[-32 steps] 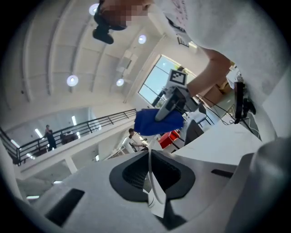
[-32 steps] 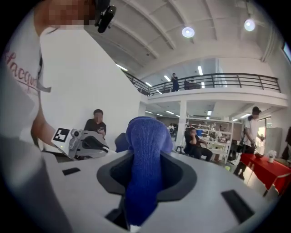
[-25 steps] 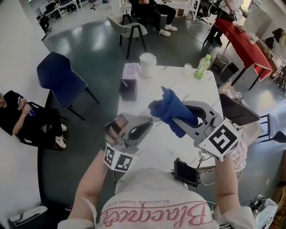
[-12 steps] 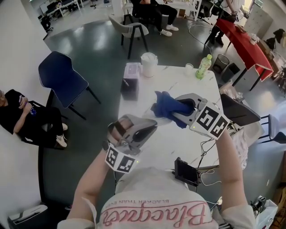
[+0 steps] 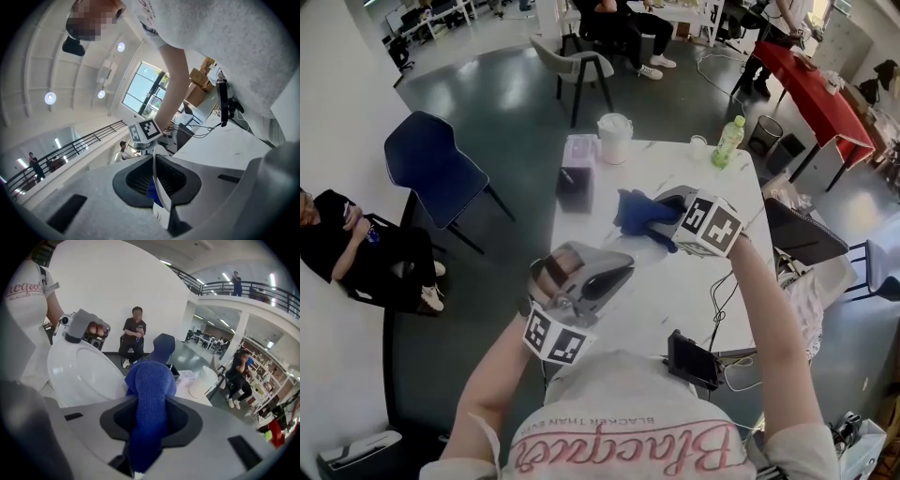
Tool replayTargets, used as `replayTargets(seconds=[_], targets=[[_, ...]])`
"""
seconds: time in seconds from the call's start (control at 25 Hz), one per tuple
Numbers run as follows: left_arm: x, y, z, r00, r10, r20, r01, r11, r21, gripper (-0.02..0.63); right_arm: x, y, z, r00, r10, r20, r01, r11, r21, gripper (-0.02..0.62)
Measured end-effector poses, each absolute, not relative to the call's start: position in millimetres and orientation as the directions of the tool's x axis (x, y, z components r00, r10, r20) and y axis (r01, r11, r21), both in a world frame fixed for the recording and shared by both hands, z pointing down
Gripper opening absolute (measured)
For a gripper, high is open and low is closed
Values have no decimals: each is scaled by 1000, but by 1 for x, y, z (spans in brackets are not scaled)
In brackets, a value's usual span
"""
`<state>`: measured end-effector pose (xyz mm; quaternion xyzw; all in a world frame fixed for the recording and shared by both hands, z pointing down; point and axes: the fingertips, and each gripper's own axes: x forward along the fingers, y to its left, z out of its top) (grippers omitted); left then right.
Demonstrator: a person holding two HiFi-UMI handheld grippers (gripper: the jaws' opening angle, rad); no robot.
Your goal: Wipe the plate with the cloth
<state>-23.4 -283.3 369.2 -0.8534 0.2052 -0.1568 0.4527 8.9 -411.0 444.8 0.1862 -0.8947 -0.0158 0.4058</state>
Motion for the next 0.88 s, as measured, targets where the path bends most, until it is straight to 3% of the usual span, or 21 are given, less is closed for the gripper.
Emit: replayTargets(seconds=[0.32, 0.6, 0.88], targets=[[-24, -282, 373, 866, -488, 105, -185, -510, -840, 17, 21, -422, 415, -611, -449, 652, -426, 881, 208, 115], [-23, -286, 376, 866, -487, 119, -168, -506, -846, 17, 9, -360, 332, -719, -368, 590, -232, 927, 295, 115], [-18, -281, 374, 875, -470, 115, -153, -493, -856, 17, -12, -321, 327, -741, -261, 619, -133, 960, 245, 115]])
